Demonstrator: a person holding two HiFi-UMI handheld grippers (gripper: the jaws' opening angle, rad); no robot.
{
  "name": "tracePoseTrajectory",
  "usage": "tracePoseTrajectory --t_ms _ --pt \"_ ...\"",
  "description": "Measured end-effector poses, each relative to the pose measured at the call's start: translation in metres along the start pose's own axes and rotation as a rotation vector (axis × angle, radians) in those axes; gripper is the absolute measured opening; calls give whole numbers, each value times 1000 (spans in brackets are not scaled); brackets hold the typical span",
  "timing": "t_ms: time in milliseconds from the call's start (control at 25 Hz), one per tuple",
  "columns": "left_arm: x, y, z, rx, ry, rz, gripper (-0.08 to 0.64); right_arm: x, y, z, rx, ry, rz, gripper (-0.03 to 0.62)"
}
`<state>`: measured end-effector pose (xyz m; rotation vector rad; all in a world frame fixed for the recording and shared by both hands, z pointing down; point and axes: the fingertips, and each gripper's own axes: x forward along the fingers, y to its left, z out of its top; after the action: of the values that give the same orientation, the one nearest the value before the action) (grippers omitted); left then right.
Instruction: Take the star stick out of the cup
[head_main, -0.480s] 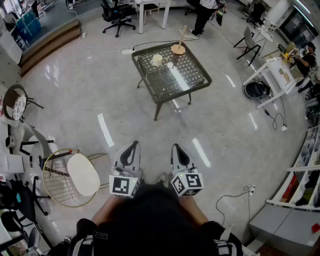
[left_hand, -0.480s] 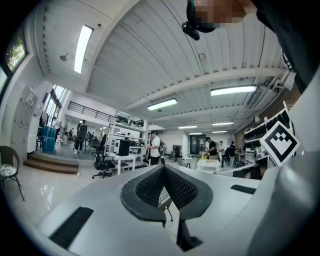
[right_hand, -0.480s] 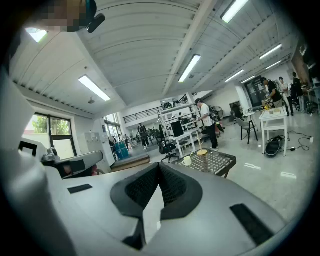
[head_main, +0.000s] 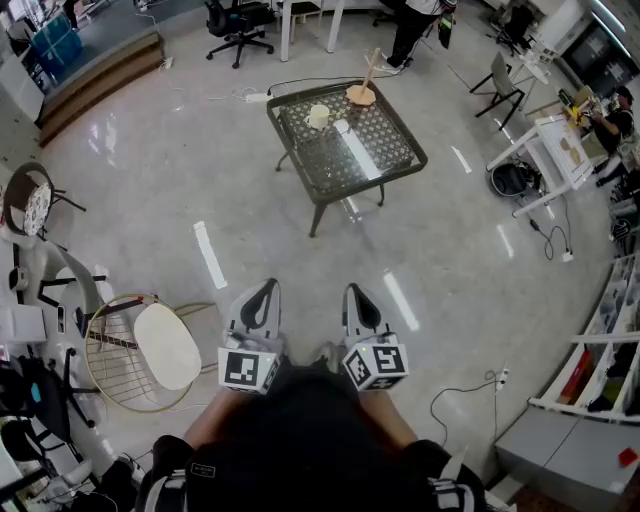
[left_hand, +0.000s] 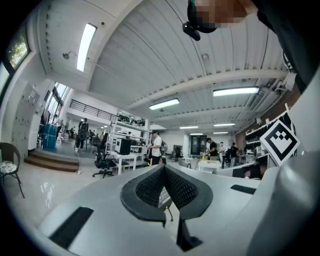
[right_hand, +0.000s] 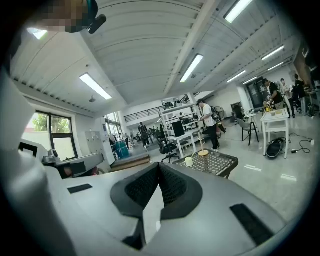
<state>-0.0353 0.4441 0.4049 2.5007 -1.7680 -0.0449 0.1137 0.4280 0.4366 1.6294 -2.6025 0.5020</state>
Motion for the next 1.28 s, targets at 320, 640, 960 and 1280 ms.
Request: tracePoseTrajectory --t_ms 320,640,960,1280 --pt "-4 30 -2 -10 0 -15 16 19 22 -3 0 -8 -21 11" --pt "1 51 -8 -35 -17 -61 15 40 36 -7 3 -24 -55 11" --pt "39 75 -17 -47 -10 -60 16 86 26 -7 7 -13 -51 11" --pt "131 106 -16 -35 6 -37 15 177 -12 16 20 -6 -17 9"
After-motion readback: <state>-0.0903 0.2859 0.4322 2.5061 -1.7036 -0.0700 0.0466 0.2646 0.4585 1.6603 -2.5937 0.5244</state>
